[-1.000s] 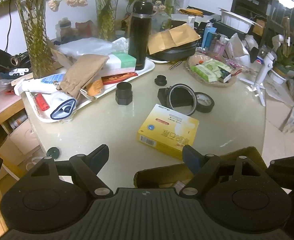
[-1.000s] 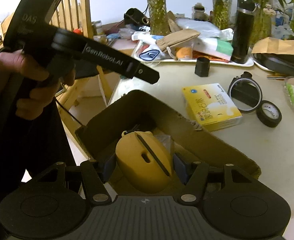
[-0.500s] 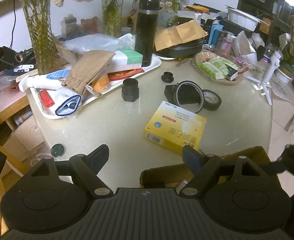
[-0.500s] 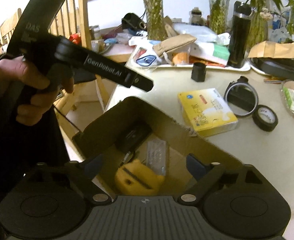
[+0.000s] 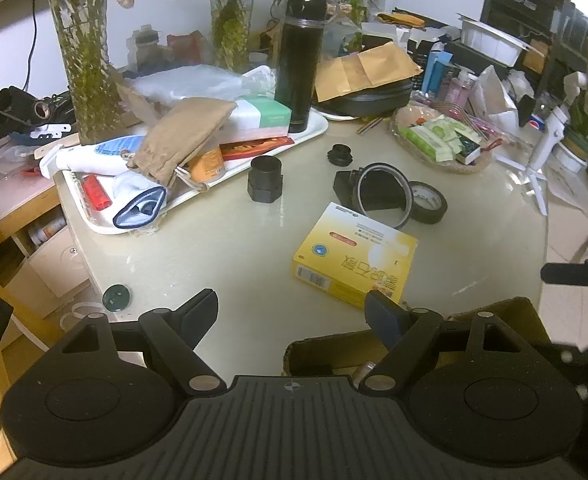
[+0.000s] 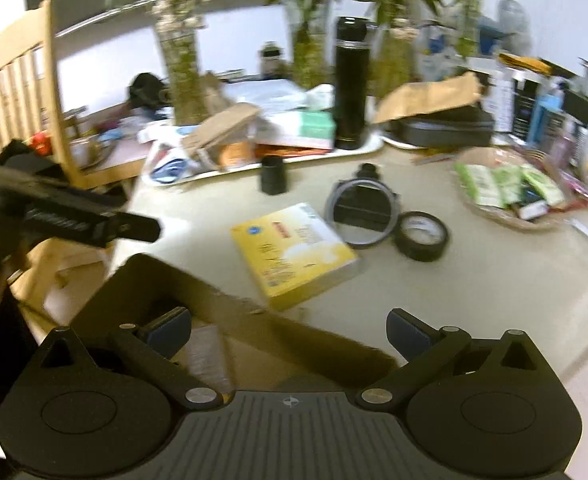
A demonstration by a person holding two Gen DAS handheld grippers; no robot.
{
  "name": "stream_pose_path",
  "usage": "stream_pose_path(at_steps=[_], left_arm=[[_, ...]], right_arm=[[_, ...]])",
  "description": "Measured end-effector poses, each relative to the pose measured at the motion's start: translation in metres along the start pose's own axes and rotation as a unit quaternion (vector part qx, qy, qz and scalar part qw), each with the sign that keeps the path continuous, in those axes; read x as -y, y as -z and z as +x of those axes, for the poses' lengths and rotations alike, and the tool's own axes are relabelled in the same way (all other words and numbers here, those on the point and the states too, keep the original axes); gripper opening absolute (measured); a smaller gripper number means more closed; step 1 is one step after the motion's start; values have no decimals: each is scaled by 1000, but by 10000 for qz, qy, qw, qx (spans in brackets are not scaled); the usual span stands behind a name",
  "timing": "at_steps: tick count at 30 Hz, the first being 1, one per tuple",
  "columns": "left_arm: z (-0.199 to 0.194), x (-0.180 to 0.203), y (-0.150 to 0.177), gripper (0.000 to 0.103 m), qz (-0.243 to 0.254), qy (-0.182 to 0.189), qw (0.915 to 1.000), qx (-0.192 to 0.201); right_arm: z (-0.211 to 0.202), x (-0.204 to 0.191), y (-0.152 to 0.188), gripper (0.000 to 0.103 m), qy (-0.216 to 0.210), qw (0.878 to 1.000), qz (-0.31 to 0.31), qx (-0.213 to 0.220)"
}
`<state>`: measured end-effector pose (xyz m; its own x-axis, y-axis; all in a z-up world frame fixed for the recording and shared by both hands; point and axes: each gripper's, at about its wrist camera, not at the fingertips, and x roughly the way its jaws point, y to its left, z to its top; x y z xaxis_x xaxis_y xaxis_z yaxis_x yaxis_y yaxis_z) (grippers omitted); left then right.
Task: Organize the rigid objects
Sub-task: 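Move the open left gripper over the yellow medicine box on the table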
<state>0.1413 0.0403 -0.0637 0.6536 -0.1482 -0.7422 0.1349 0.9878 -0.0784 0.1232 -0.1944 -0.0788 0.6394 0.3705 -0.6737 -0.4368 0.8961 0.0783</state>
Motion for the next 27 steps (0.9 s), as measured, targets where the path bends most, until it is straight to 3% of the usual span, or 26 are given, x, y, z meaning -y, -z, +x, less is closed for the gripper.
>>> stream_pose_path(at_steps=[11,20,27], left_arm=[[2,3,-1,81,-24,159,9999,-19],[2,8,-2,81,108,266,9996,-33],[1,18,-6,81,417,321,9986,-43]], right_arm=[[5,25,-2,103,424,9972,621,45],[4,32,-3,103,701,9947,756,54],[4,44,-3,103,913,9905,1032,-12]])
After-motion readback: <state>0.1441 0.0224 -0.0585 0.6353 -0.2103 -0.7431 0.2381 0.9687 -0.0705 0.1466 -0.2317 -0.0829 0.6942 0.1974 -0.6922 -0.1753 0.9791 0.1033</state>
